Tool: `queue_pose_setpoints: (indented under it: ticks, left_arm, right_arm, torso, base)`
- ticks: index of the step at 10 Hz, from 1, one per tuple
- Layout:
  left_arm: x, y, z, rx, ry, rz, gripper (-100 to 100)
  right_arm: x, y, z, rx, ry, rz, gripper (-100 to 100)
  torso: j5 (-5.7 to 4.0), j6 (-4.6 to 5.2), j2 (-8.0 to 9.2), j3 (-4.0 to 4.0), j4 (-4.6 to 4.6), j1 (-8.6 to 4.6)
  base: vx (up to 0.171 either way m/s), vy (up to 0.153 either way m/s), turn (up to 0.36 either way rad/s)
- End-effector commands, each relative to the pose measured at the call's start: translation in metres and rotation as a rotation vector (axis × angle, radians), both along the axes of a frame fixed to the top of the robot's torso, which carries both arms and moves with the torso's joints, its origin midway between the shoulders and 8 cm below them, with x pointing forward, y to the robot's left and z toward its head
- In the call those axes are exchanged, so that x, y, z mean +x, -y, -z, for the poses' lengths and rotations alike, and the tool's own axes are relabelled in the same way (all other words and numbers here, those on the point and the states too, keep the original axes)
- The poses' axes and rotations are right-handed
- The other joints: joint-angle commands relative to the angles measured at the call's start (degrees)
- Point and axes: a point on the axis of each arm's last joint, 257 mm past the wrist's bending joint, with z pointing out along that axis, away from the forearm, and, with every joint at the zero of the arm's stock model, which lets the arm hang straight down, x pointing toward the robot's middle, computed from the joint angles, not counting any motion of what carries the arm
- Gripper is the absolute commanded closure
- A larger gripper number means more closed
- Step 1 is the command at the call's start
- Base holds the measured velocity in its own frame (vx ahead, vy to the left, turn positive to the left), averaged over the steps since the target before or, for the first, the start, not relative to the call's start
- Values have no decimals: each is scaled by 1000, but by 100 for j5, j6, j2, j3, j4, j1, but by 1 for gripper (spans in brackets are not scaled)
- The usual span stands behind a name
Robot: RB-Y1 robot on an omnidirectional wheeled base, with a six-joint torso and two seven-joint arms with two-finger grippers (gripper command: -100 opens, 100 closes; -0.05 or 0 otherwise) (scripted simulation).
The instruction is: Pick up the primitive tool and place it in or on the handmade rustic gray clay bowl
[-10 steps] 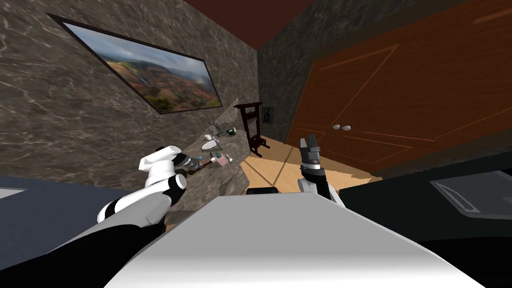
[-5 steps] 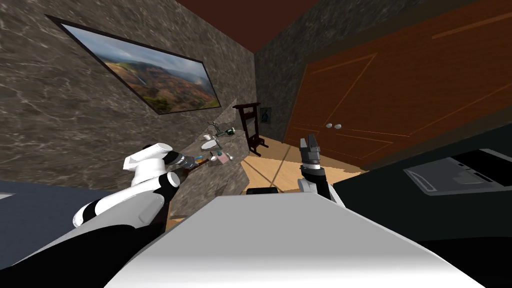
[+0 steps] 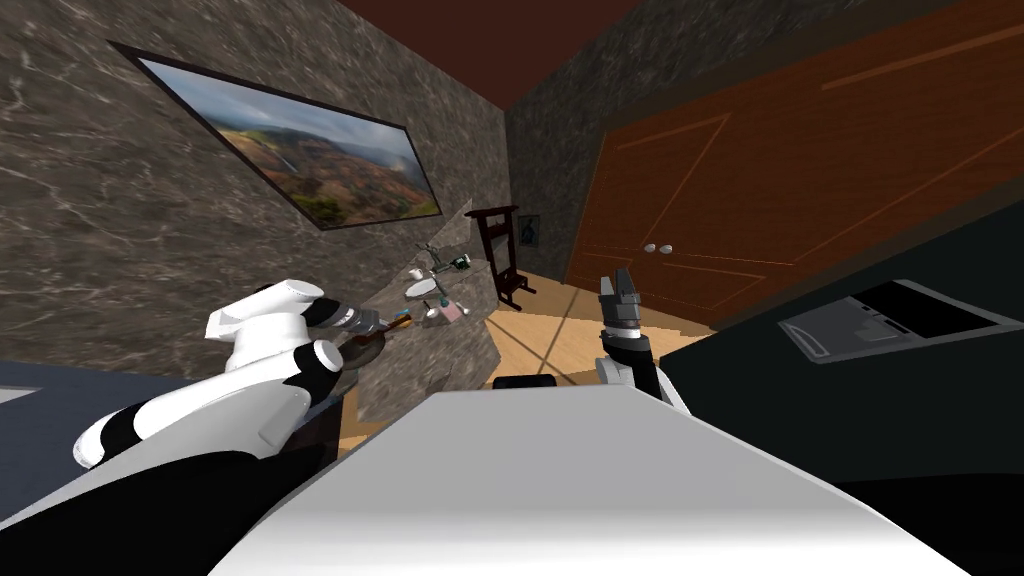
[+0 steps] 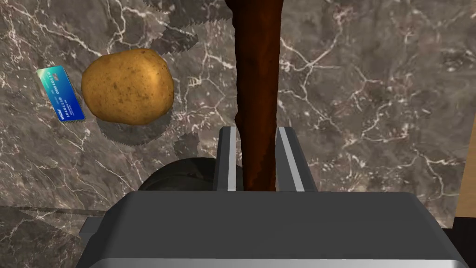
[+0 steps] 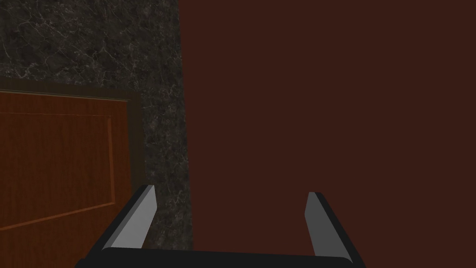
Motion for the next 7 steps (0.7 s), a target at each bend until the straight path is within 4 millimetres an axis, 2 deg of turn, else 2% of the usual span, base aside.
queue_pose_setpoints:
  ticks: [1, 5, 7]
  left_arm:
    - [-9, -7, -9, -3, -13, -10, 100]
    - [-48, -29, -21, 11, -88, -60, 100]
    - [-71, -40, -25, 22, -137, -91, 100]
  right_arm:
    - [0, 0, 0, 0, 0, 0, 0]
    - [0, 0, 0, 0, 0, 0, 0]
    - [0, 0, 0, 0, 0, 0, 0]
  torso:
    - [0, 0, 0, 0, 0, 0]
    - [11, -2, -43, -26, -11, 31]
    - [12, -3, -56, -33, -14, 34]
  base:
    - [-26, 111, -6]
    - [35, 134, 1]
    - [84, 136, 9]
